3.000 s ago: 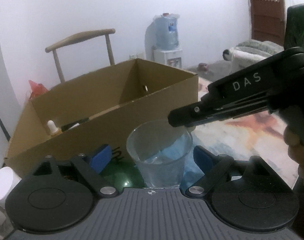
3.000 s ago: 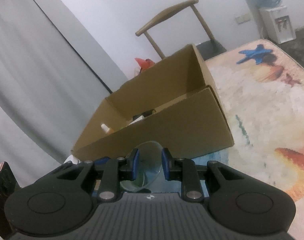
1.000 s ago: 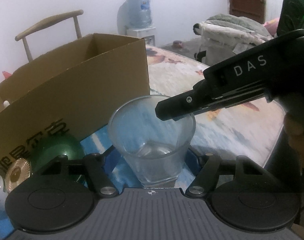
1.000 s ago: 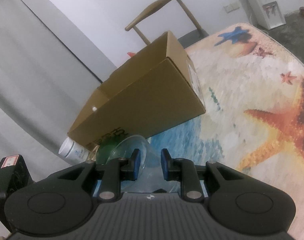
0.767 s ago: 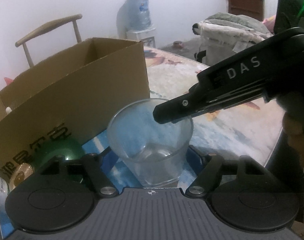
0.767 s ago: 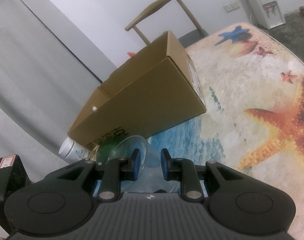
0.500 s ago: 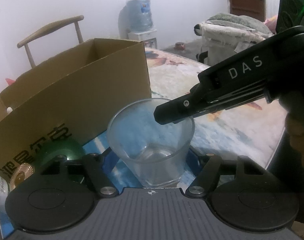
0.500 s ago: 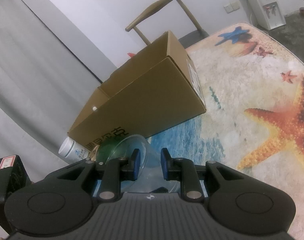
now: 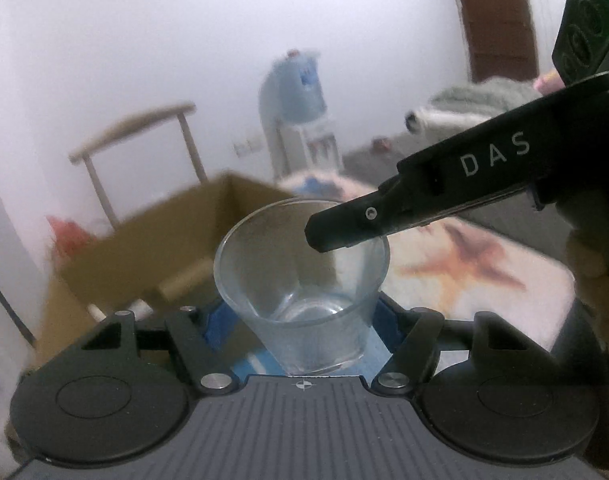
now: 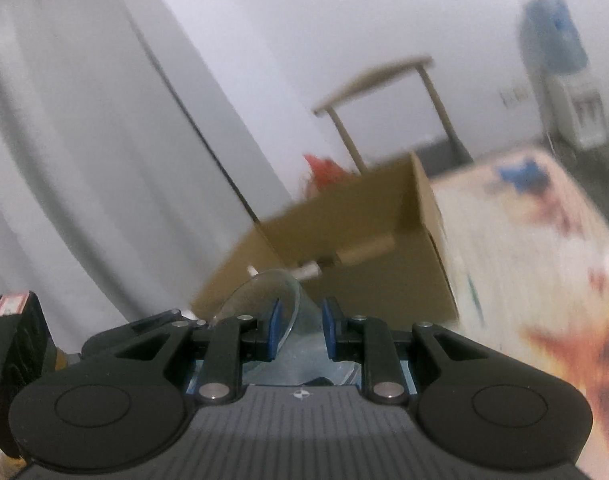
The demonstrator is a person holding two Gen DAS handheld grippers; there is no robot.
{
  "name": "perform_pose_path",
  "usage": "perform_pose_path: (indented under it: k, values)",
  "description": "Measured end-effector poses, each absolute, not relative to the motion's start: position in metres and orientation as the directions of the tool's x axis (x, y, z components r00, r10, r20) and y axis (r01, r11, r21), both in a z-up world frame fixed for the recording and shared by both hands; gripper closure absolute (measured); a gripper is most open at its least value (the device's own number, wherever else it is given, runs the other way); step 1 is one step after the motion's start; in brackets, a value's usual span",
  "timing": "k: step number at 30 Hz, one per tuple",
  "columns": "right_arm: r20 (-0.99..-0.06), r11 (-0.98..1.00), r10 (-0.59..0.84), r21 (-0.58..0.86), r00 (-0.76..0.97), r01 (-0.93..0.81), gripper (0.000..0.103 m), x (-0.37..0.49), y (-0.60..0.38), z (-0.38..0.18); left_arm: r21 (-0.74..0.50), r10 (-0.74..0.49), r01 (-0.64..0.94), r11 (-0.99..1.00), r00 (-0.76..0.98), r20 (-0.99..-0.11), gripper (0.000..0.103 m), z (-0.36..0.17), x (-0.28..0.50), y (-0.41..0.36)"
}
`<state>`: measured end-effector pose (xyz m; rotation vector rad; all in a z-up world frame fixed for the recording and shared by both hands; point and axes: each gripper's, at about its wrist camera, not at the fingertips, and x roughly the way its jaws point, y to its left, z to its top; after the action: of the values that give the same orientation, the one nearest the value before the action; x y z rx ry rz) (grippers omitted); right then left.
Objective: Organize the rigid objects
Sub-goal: 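Carry the glass cup into the box and open the right gripper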
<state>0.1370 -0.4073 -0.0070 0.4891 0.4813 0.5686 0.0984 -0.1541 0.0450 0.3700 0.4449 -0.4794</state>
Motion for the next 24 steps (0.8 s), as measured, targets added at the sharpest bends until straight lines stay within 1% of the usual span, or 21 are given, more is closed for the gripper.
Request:
perform_pose_path:
  k: [5, 8, 11, 13, 15, 18, 21, 24]
  values:
    - [-0.238, 0.741, 0.627, 0.478, 0.742, -0.472, 0.079, 0.159, -0.395, 0.037, 0.269, -0.316, 0.454, 0.849, 0.846, -0.430, 0.033, 0.084, 0.115, -0.142]
    - [-0.244, 0.742, 0.640, 0.441, 0.729, -0.505, 0.079, 0.188, -0.383, 0.058, 0.277, -0.292, 0.429, 0.860, 0.857, -0.425, 0.033, 0.097, 0.138, -0.138]
    - [-0.300, 0.746, 0.650, 0.426, 0.698, -0.511, 0.079, 0.231, -0.371, 0.069, 0.226, -0.270, 0.419, 0.879, 0.830, -0.488, 0.033, 0.103, 0.181, -0.132]
    - [-0.358, 0.757, 0.645, 0.424, 0.676, -0.498, 0.079, 0.265, -0.361, 0.070, 0.199, -0.254, 0.414, 0.888, 0.804, -0.537, 0.033, 0.100, 0.210, -0.129]
    - [-0.414, 0.774, 0.629, 0.412, 0.658, -0.481, 0.079, 0.296, -0.350, 0.066, 0.207, -0.221, 0.400, 0.893, 0.789, -0.573, 0.033, 0.090, 0.231, -0.131]
    - [-0.502, 0.790, 0.612, 0.419, 0.611, -0.447, 0.079, 0.342, -0.337, 0.050, 0.207, -0.165, 0.381, 0.901, 0.743, -0.648, 0.033, 0.072, 0.267, -0.137]
    - [-0.571, 0.786, 0.617, 0.474, 0.541, -0.396, 0.079, 0.386, -0.332, 0.028, 0.147, -0.148, 0.363, 0.920, 0.671, -0.727, 0.033, 0.057, 0.301, -0.134]
    - [-0.617, 0.788, 0.615, 0.506, 0.490, -0.352, 0.079, 0.414, -0.327, 0.007, 0.091, -0.142, 0.337, 0.937, 0.607, -0.782, 0.033, 0.046, 0.331, -0.128]
